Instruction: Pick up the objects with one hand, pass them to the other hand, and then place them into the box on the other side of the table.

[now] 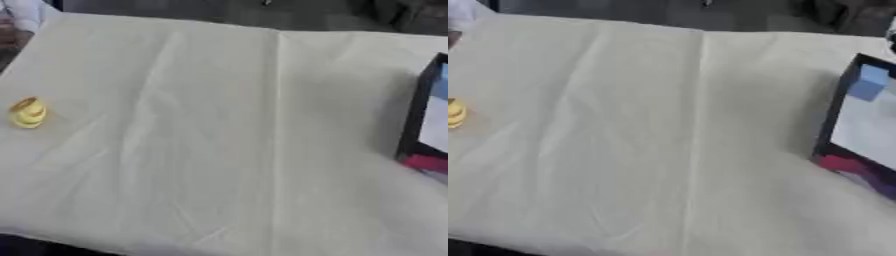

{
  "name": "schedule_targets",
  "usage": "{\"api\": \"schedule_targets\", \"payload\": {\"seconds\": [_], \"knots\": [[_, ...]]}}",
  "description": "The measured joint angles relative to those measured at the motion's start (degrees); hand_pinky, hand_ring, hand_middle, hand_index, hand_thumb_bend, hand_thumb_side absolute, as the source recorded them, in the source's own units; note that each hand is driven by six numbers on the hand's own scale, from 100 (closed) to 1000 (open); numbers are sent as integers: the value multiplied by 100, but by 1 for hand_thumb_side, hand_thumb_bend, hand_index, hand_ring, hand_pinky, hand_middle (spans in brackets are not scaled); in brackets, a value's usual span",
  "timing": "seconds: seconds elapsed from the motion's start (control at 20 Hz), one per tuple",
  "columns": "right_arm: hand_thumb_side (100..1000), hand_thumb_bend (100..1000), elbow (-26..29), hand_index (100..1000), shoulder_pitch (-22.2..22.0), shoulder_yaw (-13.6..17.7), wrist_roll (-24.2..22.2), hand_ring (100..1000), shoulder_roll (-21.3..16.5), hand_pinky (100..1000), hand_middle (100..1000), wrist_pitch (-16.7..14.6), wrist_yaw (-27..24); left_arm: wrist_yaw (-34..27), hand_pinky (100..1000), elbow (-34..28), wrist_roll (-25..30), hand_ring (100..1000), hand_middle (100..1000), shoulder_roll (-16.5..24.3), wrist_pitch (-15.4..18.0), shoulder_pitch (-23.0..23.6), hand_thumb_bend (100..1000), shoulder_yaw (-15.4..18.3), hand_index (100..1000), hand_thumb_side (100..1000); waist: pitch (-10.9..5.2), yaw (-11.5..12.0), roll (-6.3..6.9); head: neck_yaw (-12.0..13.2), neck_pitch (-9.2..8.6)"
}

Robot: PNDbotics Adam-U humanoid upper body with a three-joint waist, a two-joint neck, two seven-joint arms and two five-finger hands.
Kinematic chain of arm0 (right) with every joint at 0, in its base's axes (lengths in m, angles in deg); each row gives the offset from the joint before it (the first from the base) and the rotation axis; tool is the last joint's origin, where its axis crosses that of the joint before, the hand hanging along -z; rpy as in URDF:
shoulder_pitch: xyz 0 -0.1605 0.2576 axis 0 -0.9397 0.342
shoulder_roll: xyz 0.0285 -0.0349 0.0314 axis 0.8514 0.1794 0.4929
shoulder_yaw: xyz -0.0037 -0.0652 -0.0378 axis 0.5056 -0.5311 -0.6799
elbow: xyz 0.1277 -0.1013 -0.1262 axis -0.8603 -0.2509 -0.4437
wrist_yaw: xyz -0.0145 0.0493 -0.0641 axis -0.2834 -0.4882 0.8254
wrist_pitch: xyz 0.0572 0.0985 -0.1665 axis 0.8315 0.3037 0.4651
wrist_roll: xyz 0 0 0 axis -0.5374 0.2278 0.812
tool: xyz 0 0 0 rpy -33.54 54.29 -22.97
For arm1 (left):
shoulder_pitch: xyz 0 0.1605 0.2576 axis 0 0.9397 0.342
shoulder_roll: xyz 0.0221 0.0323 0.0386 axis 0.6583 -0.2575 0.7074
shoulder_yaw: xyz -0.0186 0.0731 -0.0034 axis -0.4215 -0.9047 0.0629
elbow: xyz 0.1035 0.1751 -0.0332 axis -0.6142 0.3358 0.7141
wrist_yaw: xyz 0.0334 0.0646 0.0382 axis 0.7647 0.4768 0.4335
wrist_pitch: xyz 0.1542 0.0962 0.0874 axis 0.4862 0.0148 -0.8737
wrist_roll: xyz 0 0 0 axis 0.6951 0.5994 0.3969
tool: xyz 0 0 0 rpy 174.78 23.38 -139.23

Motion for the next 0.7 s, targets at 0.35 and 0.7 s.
{"api": "schedule_targets", "payload": {"seconds": [0.35, 0.7], "knots": [[188, 113, 0, 877, -119, -12, 63, 738, 37, 826, 723, -5, -51, 487, 883, 558, 247, 825, 752, -311, 249, -645, 886, -403, 863, 100, 0, -10, -7, 151, 4], [189, 114, 33, 876, -221, -9, 140, 736, 41, 825, 721, -6, -119, 763, 886, 1021, 462, 831, 758, -695, 491, -1254, 909, -726, 872, 100, 0, 6, -3, 257, 53]]}}
